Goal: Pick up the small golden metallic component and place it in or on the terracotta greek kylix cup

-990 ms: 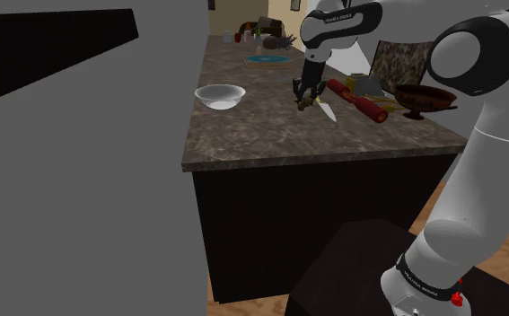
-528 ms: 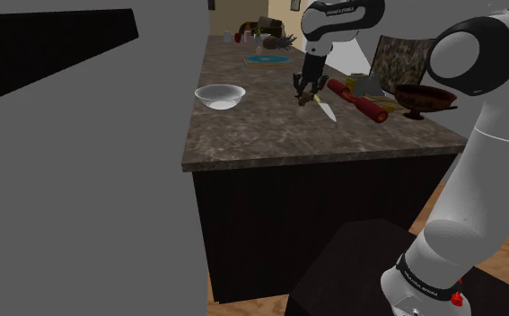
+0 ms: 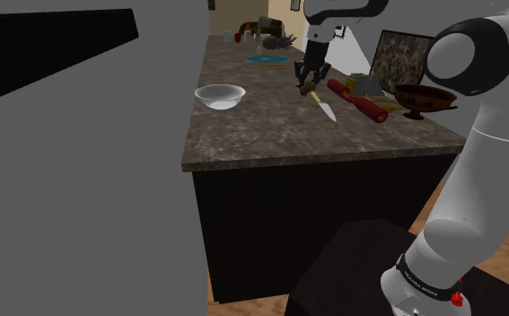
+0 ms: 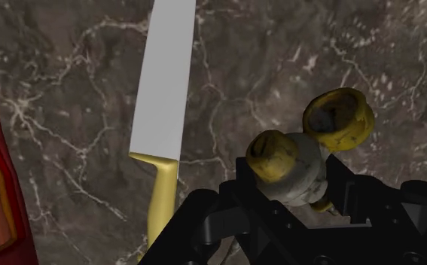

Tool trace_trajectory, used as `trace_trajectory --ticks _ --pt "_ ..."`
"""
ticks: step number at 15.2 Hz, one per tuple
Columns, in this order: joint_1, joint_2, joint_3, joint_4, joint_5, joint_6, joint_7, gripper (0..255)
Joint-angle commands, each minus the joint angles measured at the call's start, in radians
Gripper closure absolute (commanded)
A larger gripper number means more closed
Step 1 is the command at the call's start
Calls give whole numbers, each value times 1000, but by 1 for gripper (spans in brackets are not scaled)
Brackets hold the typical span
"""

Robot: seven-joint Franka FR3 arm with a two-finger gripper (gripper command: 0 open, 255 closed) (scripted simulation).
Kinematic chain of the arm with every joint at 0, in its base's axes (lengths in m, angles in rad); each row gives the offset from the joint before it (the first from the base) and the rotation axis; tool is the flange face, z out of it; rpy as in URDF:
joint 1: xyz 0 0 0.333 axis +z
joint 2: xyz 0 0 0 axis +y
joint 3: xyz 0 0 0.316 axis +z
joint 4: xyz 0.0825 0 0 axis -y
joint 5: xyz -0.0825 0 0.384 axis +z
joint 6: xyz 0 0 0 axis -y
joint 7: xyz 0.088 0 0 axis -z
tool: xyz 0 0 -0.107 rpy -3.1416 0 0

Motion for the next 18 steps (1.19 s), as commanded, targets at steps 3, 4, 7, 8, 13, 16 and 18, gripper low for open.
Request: trace_trajectory --ticks 3,4,7,8,13,16,18 --pt "-4 16 -2 77 4 -62 0 255" --pt "-5 21 -2 97 5 -78 0 255" --pt "-9 37 -3 161 9 -125 1 255" --pt "-11 44 -4 183 11 -141 1 255" --pt "-21 83 -6 309 22 -229 1 255" --pt "-30 116 -8 399 32 -287 1 255" --pt "-38 142 -8 468 40 -330 1 255"
